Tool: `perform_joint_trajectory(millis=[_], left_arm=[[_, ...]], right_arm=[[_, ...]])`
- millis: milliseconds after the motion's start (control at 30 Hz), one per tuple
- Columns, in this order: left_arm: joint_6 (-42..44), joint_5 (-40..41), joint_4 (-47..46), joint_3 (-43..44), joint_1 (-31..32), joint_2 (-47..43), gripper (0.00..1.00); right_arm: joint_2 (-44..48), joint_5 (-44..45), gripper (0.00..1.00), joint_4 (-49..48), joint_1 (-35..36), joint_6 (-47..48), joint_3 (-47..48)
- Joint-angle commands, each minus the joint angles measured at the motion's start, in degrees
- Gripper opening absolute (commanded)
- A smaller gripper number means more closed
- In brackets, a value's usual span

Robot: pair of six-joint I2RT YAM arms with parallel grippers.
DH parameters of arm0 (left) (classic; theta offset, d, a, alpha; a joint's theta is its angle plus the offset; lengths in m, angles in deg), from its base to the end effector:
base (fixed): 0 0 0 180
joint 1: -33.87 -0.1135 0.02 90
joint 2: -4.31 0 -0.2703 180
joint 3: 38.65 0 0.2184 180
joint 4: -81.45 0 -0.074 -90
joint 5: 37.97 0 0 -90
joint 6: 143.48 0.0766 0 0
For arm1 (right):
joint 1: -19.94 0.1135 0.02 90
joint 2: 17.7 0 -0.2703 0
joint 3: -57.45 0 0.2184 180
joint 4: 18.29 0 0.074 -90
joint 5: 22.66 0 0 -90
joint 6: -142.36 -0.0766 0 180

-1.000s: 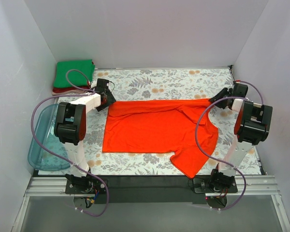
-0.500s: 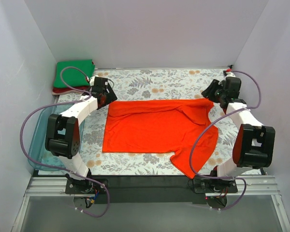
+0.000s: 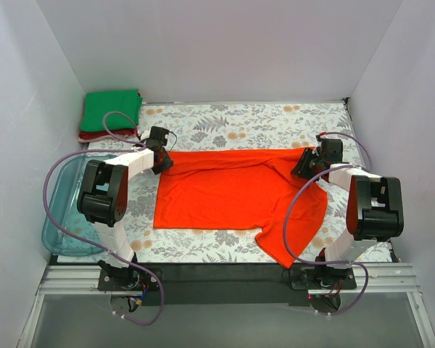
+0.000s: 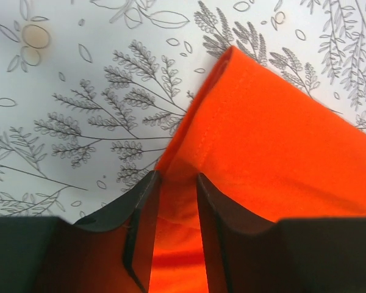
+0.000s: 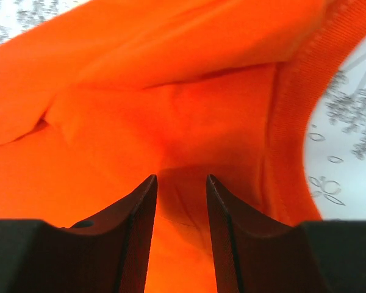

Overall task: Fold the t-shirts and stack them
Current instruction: Fold the tshirt

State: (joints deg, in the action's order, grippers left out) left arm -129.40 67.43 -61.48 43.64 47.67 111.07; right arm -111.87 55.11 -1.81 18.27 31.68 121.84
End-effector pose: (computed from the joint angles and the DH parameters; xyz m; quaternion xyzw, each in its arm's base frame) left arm 0.3614 -0.0678 0.1519 -0.5238 0.8059 -0.0798 0.2643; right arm 0.3325 0.0065 0.1671 0.1399 0.9129 0.1587 0.3490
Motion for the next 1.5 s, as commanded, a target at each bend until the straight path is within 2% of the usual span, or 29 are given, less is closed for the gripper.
perform_joint_trajectory(millis=[0,133,233,333,367,500,633,733,833,933,1467], left_arm=[[-1.4,6.5,1.9,-1.1,-0.3,0.5,0.29],[-1.8,9.2,5.1,-0.3,-0.5,-0.9,0.29],[-1.4,11.3,5.9,0.1,-0.5,-3.7,0.33],[-0.2,12.1,6.4,0.4,-0.4,-8.0,0.5],[0.2,12.1,6.2,-0.1,-0.3,-9.3,0.58],[2.3,12.6,6.2,-2.4,0.9,-16.3,0.69],[3.0,10.5,2.9,-8.3,2.0,-25.1,0.7],[3.0,9.9,-0.7,-14.0,2.2,-27.7,0.7],[3.4,8.2,-2.4,-16.1,2.3,-27.8,0.7],[3.9,5.3,-2.1,-14.6,2.4,-26.4,0.7],[4.7,7.2,-2.2,-14.7,2.3,-26.3,0.7]], right_arm=[[1.1,3.3,0.44,-0.8,-1.5,1.9,-1.0],[3.3,5.5,0.44,4.6,-1.1,4.5,0.6],[7.2,8.8,0.45,7.0,1.1,6.3,1.6],[10.9,11.7,0.45,8.2,5.7,8.6,2.3],[11.6,13.7,0.45,8.6,7.0,9.4,2.3],[13.6,15.7,0.45,8.9,14.8,14.3,1.5],[11.0,15.2,0.41,9.5,19.8,16.5,1.7],[7.8,16.4,0.38,9.5,21.3,17.0,2.9],[4.9,17.8,0.34,9.6,22.0,17.3,5.2],[1.8,19.5,0.32,10.0,22.1,17.6,7.4],[-6.4,31.2,0.31,12.9,21.9,23.6,14.6]])
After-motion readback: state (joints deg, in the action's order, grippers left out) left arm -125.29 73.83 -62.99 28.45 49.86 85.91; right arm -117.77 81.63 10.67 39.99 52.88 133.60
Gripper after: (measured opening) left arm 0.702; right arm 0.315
